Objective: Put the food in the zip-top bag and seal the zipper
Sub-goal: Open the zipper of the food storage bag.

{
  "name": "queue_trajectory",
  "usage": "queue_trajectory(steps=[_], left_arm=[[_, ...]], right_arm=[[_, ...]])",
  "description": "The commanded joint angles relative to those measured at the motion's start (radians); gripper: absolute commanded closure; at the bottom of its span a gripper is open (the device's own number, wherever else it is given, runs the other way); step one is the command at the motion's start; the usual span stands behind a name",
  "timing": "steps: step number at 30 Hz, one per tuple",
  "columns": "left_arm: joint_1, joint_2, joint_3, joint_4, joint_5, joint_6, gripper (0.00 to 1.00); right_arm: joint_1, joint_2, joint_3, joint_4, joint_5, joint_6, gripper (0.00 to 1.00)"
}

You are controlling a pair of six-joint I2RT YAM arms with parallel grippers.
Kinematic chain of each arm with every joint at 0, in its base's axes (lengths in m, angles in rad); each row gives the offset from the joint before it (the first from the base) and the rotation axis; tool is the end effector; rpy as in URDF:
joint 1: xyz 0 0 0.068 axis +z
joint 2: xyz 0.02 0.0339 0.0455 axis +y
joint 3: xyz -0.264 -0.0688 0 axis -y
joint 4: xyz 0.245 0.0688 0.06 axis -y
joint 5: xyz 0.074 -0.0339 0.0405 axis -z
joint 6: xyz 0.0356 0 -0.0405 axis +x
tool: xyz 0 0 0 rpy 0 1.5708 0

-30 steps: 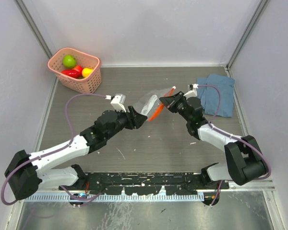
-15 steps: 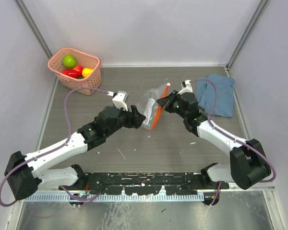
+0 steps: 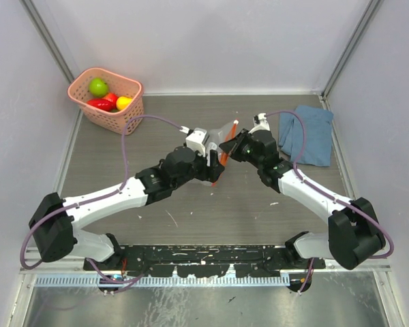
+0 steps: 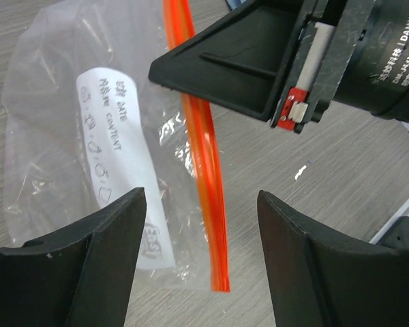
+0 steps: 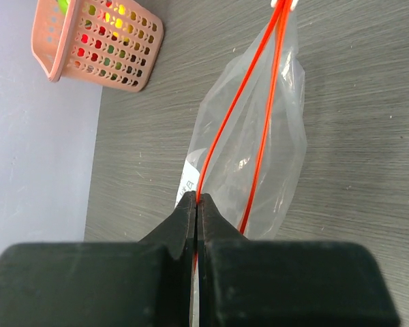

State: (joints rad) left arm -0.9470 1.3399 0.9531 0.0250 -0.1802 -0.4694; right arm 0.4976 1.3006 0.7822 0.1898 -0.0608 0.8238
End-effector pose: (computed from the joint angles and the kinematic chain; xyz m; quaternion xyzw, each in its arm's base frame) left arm 0.1869 -0.2488 0.2951 0.1441 0.8083 -0.3120 0.4781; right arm 0.2588 0.1431 0.2633 0.1145 0.8049 0.3765 0.4441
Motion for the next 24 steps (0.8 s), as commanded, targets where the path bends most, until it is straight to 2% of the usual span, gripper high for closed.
queue_trajectory(steps=[1, 7, 17, 24], left_arm=[[-0.043, 0.041, 0.074, 0.02, -0.142, 0.084, 0.33], [-0.083, 0.091, 0.106, 0.009, -0.271, 0.148, 0.36], [-0.126, 0.151, 0.149, -0.008, -0.401, 0.229, 0.51], [-0.184, 0.205, 0.195, -0.023, -0.555, 0.326, 0.53]], right_arm=[[0.014, -0.021, 0.05, 0.011, 0.021, 0.027, 0.99], [0.022, -0.015, 0.048, 0.014, 0.021, 0.036, 0.99], [0.029, 0.001, 0.046, 0.023, 0.016, 0.042, 0.99], [0.035, 0.011, 0.046, 0.02, 0.019, 0.05, 0.99]])
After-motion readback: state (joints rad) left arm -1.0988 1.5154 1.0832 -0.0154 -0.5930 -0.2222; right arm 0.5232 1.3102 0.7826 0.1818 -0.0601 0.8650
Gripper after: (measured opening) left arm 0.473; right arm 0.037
